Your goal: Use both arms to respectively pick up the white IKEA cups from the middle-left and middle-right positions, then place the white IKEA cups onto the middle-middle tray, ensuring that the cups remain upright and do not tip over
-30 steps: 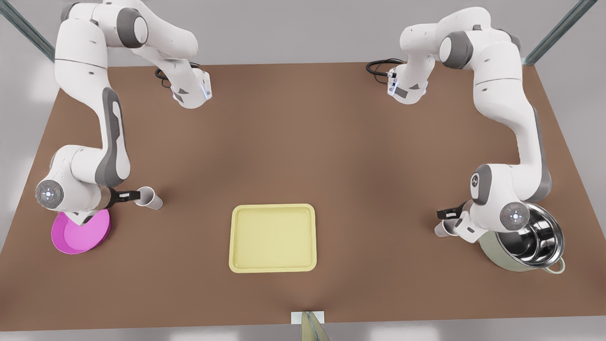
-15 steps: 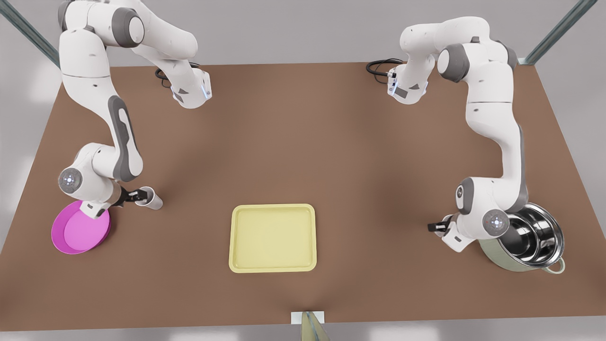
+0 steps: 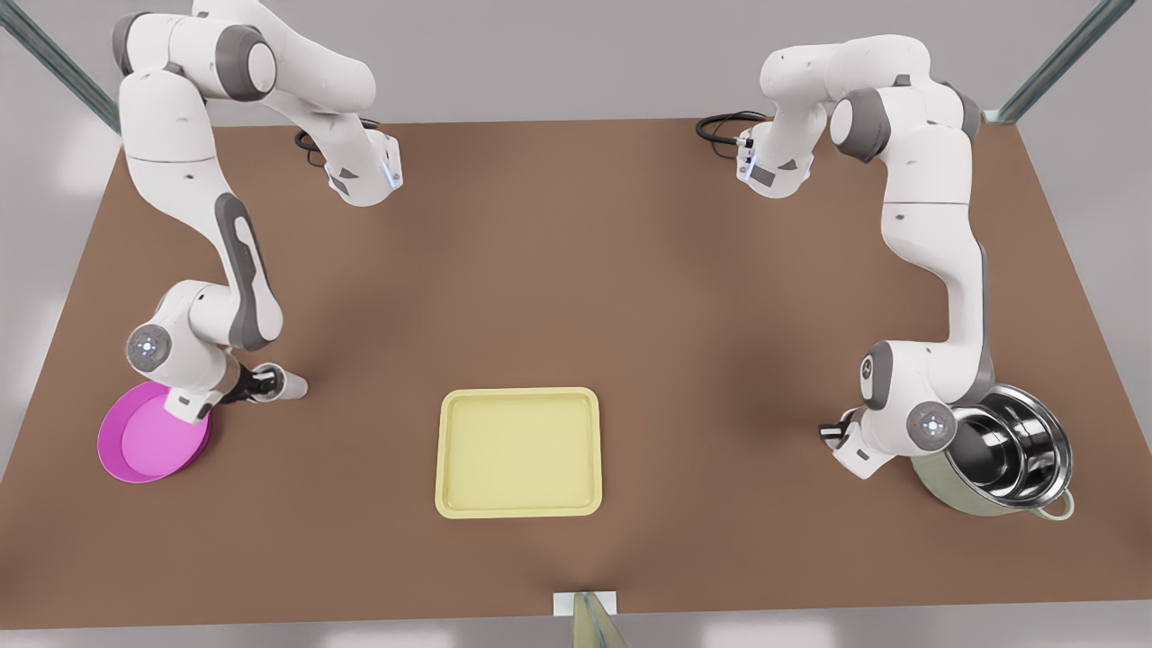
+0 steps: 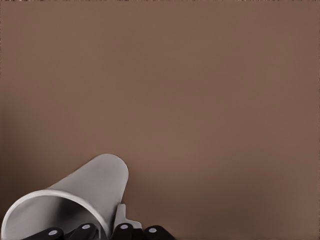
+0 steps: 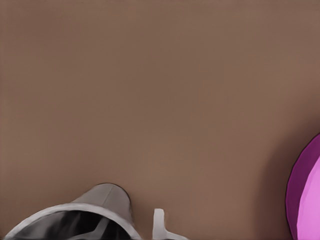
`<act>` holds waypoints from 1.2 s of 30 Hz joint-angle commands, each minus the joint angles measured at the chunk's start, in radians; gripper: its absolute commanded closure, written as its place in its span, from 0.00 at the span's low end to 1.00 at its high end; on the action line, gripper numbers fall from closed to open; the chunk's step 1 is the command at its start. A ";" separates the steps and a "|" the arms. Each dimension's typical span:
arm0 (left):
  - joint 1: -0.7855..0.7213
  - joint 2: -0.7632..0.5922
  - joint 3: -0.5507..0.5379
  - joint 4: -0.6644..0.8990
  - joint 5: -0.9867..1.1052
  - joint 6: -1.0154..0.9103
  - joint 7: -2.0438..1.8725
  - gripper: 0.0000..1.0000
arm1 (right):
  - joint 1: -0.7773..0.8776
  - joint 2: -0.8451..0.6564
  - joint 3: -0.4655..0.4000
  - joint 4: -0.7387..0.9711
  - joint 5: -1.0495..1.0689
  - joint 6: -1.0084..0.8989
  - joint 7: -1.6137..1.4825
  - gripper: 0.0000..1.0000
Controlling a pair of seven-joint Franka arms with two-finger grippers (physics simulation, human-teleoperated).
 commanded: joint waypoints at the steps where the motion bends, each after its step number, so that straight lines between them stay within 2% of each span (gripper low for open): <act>1: -0.004 -0.001 -0.001 0.003 -0.009 0.001 0.020 0.79 | 0.013 -0.004 0.000 0.005 0.001 -0.020 -0.083 0.62; 3: -0.056 -0.006 -0.010 0.057 -0.008 -0.072 -0.073 0.79 | 0.025 -0.007 0.000 0.006 0.001 -0.023 -0.085 0.71; 5: -0.213 -0.007 -0.012 0.226 -0.005 -0.285 -0.301 0.79 | 0.033 -0.007 0.000 0.023 -0.005 -0.035 -0.086 0.77; 8: -0.458 -0.001 -0.027 0.264 -0.011 -0.244 -0.761 0.79 | 0.065 -0.013 0.002 0.097 -0.005 -0.118 -0.071 0.78; 9: -0.475 0.025 -0.096 0.264 -0.014 -0.151 -0.906 0.79 | 0.089 -0.018 0.002 0.140 0.004 -0.184 -0.045 0.78; 10: -0.503 0.037 -0.115 0.264 -0.014 -0.105 -0.934 0.79 | 0.117 -0.021 0.003 0.170 0.011 -0.218 -0.005 0.78; 12: -0.529 0.063 -0.118 0.276 -0.015 -0.022 -0.961 0.79 | 0.181 -0.024 0.008 0.189 0.103 -0.219 0.036 0.78; 14: -0.551 0.157 -0.116 0.433 -0.014 -0.014 -0.992 0.79 | 0.272 -0.004 0.008 0.206 0.243 -0.203 0.145 0.78; 17: -0.551 0.182 -0.107 0.457 -0.012 0.080 -0.989 0.79 | 0.390 0.039 0.008 0.227 0.360 -0.098 0.293 0.78; 19: -0.567 0.200 -0.109 0.493 -0.012 0.069 -0.989 0.79 | 0.456 0.055 0.008 0.233 0.370 -0.009 0.386 0.78; 20: -0.636 0.209 -0.047 0.520 -0.009 0.015 -0.984 0.79 | 0.508 0.080 0.008 0.236 0.370 0.069 0.483 0.78; 21: -0.653 0.248 -0.043 0.566 -0.009 -0.008 -0.986 0.79 | 0.539 0.095 0.008 0.239 0.370 0.120 0.541 0.78; 23: -0.681 0.291 -0.027 0.617 -0.008 -0.003 -0.984 0.79 | 0.554 0.125 0.008 0.272 0.370 0.133 0.590 0.78; 30: -0.724 0.326 0.017 0.619 -0.008 0.047 -0.986 0.79 | 0.588 0.192 0.008 0.287 0.380 0.247 0.632 0.78; 32: -0.724 0.329 0.017 0.619 -0.008 0.047 -0.984 0.73 | 0.588 0.215 0.008 0.289 0.384 0.279 0.633 0.78; 34: -0.725 0.330 0.017 0.619 -0.008 0.047 -0.984 0.47 | 0.589 0.221 0.008 0.292 0.384 0.281 0.633 0.78; 36: -0.733 0.330 0.017 0.619 -0.008 0.047 -0.986 0.38 | 0.593 0.232 0.008 0.295 0.384 0.281 0.633 0.78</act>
